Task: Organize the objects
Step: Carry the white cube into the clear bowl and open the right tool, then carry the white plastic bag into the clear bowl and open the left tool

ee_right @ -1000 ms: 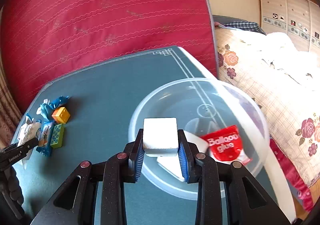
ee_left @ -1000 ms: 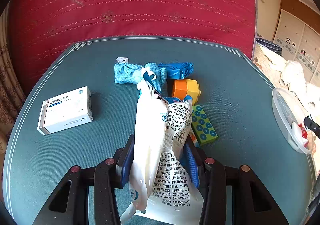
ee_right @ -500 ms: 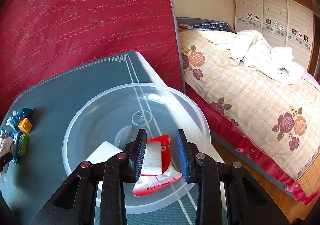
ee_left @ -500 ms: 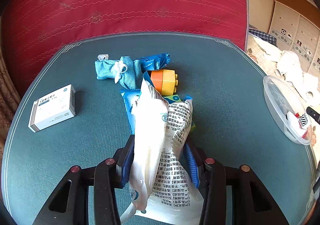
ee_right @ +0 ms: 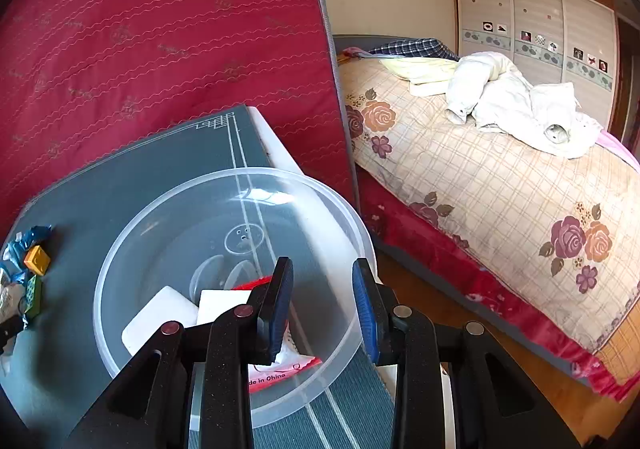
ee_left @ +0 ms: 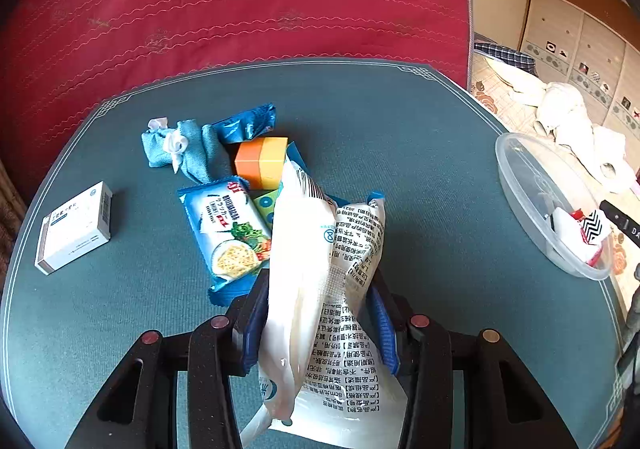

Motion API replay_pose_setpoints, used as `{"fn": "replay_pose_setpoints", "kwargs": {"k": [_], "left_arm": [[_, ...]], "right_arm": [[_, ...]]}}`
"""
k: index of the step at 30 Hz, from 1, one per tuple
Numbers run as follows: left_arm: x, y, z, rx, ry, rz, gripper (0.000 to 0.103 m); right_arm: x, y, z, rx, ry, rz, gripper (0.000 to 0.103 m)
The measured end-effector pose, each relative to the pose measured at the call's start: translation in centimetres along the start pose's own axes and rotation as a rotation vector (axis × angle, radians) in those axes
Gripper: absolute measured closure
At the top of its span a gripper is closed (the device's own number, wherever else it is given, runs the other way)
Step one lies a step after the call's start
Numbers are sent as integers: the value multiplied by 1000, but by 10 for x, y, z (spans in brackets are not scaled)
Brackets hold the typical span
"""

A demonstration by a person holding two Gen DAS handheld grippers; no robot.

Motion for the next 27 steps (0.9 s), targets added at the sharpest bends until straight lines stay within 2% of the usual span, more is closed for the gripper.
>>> {"fn": "replay_pose_setpoints", "kwargs": {"k": [4, 9, 17, 21, 27], "left_arm": [[0, -18, 6, 33, -8, -20, 55], [0, -40, 13, 72, -17, -43, 55], [3, -66, 17, 122, -17, -68, 55], [5, -80, 22, 144, -19, -79, 55], [12, -113, 37, 188, -23, -135, 55]], "right_arm": [[-14, 16, 0, -42, -13, 56, 67], [-30, 42, -10, -106, -10, 136, 48], [-30, 50, -22, -115, 21, 184, 46], [-29, 41, -21, -86, 18, 169, 46], [-30, 30, -16, -49, 3, 150, 45]]}}
Point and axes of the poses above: each gripper's, at about its wrist camera, not at the fingertips, and x roughly the way its jaws point, y to its left, z to its top, the point moved 10 cm from there along x, roughly the way its jaws point, and after that the axes turned 1 degree about -y, right-handed, at the moved point
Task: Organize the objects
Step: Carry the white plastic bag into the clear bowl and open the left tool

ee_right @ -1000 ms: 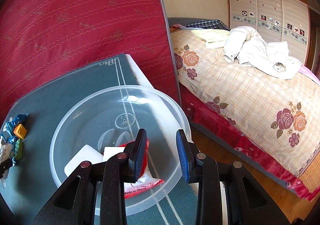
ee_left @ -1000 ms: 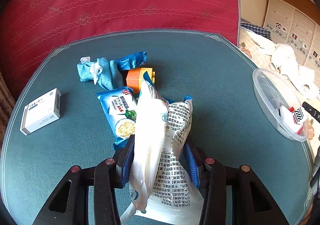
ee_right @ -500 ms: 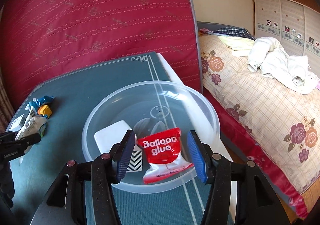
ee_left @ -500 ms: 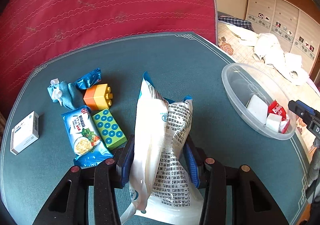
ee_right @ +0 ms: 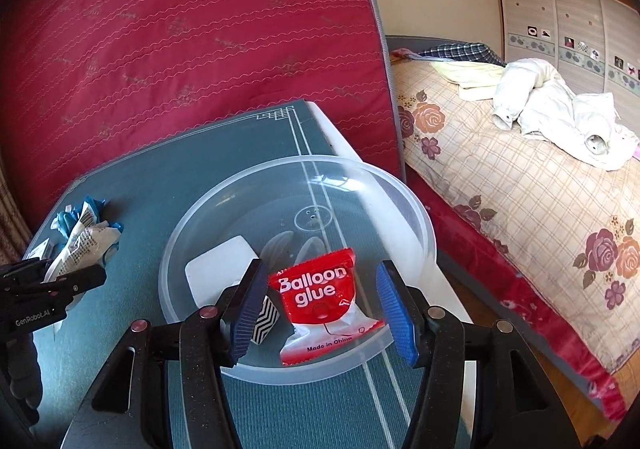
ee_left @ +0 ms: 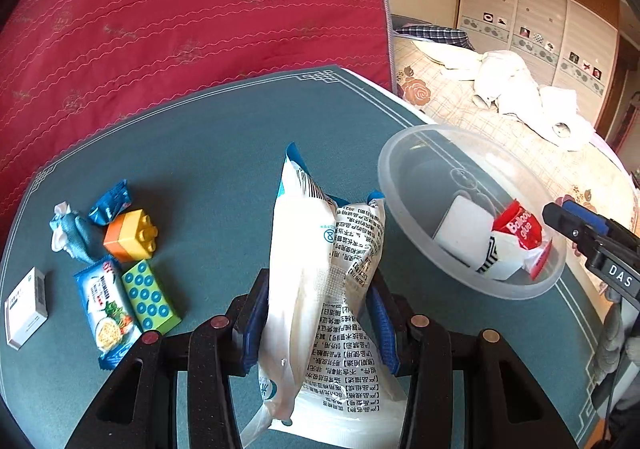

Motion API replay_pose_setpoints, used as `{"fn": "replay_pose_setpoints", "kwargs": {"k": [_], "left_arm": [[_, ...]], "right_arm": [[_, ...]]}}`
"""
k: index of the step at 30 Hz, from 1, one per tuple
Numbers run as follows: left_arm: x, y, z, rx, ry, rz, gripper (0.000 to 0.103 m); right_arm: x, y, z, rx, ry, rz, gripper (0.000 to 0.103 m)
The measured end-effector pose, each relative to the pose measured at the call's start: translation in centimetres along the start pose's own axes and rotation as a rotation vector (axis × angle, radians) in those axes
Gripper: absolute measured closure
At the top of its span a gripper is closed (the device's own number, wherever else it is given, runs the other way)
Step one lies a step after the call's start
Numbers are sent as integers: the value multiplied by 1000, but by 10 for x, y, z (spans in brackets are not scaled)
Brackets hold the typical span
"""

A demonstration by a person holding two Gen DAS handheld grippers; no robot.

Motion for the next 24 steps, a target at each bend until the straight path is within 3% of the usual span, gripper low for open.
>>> {"fn": "replay_pose_setpoints", "kwargs": {"k": [11, 24], "left_arm": [[33, -64, 45, 119, -37, -111, 54], [67, -94, 63, 200, -40, -140, 50]], "right_arm": [[1, -7, 7, 17, -27, -6, 44], [3, -16, 7, 39, -25, 2, 44]]}}
Point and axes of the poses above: each gripper's, at about its wrist camera, not at the fingertips, and x roughly the way its jaws point, y to its left, z to its top, the point moved 10 cm from there along x, roughly the way its jaws point, and after that the axes turned 1 degree about -y, right-handed, at the moved point
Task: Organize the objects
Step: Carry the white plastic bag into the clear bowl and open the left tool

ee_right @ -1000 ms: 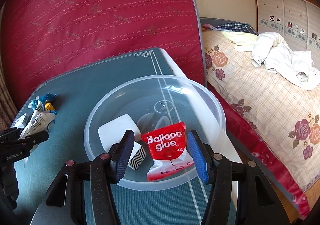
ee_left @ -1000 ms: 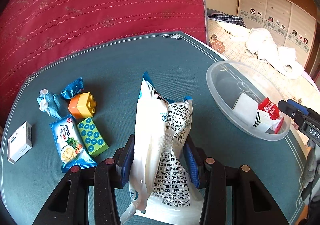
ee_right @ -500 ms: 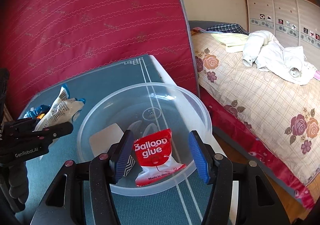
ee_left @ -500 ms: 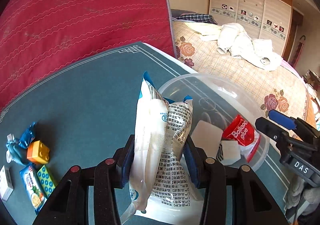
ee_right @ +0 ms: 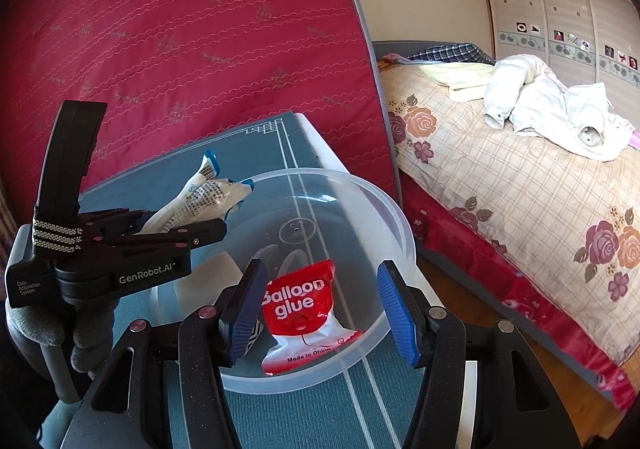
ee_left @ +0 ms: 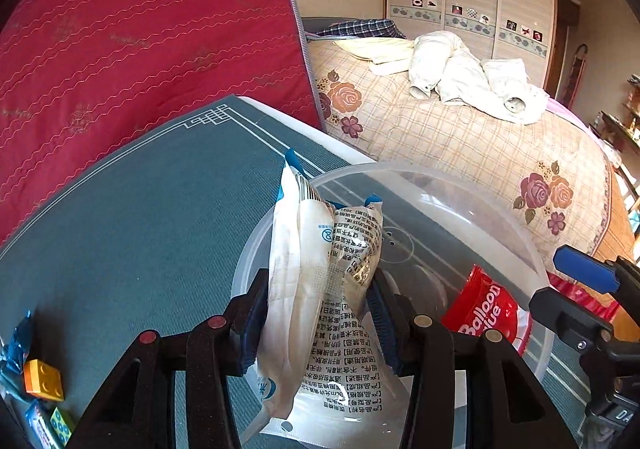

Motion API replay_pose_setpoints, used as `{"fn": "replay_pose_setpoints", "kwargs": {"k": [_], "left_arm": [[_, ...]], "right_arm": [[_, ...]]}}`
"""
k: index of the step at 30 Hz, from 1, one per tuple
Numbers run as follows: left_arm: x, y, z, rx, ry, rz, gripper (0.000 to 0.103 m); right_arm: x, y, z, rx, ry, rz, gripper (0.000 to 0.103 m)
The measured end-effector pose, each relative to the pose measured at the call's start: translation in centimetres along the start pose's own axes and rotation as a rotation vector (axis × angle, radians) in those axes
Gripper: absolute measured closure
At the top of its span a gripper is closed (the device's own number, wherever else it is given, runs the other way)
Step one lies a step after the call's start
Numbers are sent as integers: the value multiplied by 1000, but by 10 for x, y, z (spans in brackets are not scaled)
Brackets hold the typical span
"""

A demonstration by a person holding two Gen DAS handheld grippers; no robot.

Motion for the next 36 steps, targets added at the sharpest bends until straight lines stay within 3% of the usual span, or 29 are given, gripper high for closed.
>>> {"fn": "replay_pose_setpoints", "kwargs": {"k": [2, 4, 9, 26, 36], "left_arm": [[1, 3, -1, -1, -2, 10, 42], [-1, 7, -3, -12, -8, 15, 28], [-13, 14, -9, -45, -30, 20, 16], [-55, 35, -18, -129, -117, 74, 11], [-37, 43, -33, -137, -80, 130, 11]], "right_arm": [[1, -2, -1, 3, 4, -3, 44], [3, -2, -3, 6, 9, -5, 44], [3, 2, -4, -5, 9, -7, 44], [4, 8, -10, -15, 19, 1, 44], [4, 9, -12, -4, 25, 7, 44]]}}
Point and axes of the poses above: each gripper's, at about its wrist camera, not at the fingertips, and x roughly the way its jaws point, y to its left, z to its top, the point moved 10 cm from there along x, roughly the way its jaws point, and after that the axes turned 1 degree about -y, right-handed, at the moved point
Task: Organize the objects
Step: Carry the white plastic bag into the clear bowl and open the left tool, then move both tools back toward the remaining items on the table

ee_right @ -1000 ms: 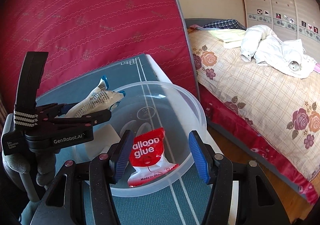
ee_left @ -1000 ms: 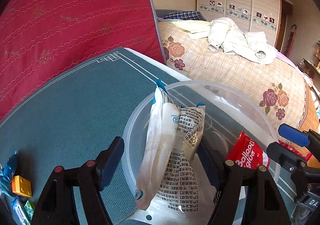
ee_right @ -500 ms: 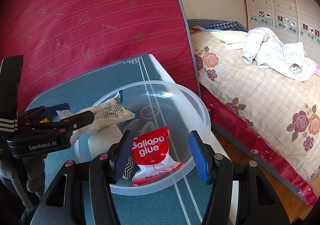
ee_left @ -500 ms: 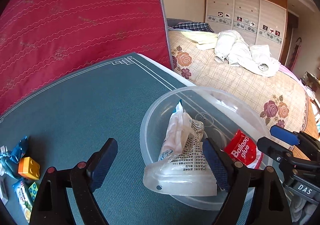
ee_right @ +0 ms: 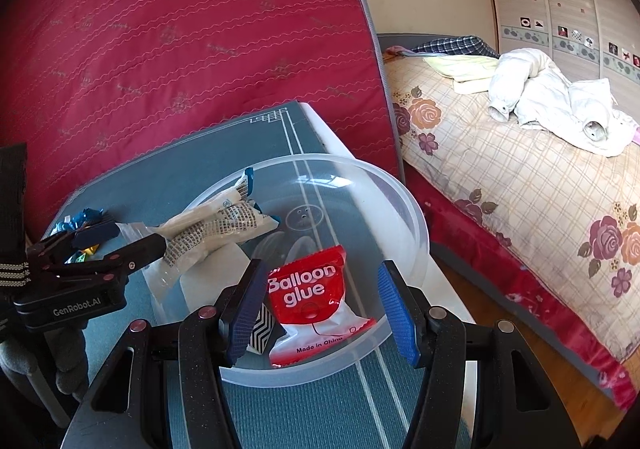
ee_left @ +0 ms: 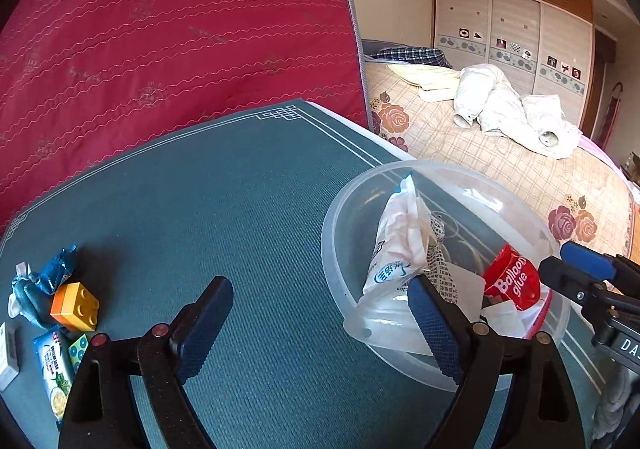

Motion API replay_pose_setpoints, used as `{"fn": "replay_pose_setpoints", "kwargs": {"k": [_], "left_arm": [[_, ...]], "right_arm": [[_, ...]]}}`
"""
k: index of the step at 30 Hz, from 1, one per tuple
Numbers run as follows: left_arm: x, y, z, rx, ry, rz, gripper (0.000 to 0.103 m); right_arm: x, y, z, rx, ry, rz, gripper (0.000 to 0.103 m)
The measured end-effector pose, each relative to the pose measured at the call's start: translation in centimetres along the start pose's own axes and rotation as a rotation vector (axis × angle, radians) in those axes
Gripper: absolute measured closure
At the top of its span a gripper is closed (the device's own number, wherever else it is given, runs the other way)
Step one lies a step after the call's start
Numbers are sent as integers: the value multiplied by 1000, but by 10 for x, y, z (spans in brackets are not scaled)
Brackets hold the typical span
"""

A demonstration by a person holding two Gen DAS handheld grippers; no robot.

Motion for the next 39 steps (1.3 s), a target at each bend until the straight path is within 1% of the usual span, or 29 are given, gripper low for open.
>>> {"fn": "replay_pose_setpoints", "kwargs": {"k": [6, 10, 12, 16, 21, 26, 30, 39], "left_arm": [[13, -2, 4, 9, 7, 18, 11], [23, -3, 5, 17, 32, 29, 11], [25, -3, 1, 18, 47, 21, 11], [17, -3, -4, 11, 46, 5, 9], [2, 5, -3, -6, 27, -5, 7], [-13, 16, -2, -27, 8, -1, 3], [-23, 29, -5, -46, -1, 16, 2], [-43, 76, -20, -116, 0, 80, 1]], "right_arm": [[1, 0, -1, 1, 5, -3, 44], [1, 0, -1, 0, 6, -8, 44], [1, 0, 0, -2, 2, -11, 44], [1, 1, 1, -8, -5, -18, 44], [-1, 9, 0, -23, -4, -14, 44], [-6, 18, 0, -38, -9, -8, 44], [-8, 28, -3, -52, -6, -1, 41], [-15, 62, -11, -111, -4, 17, 40]]}}
Point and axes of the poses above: each gripper's, at about its wrist camera, not at the fingertips, and x roughly the way its jaws point, y to its left, z to its top, the point moved 10 cm from there along x, roughly the way its jaws point, and after that the axes turned 1 degree about -y, right-handed, at the moved point
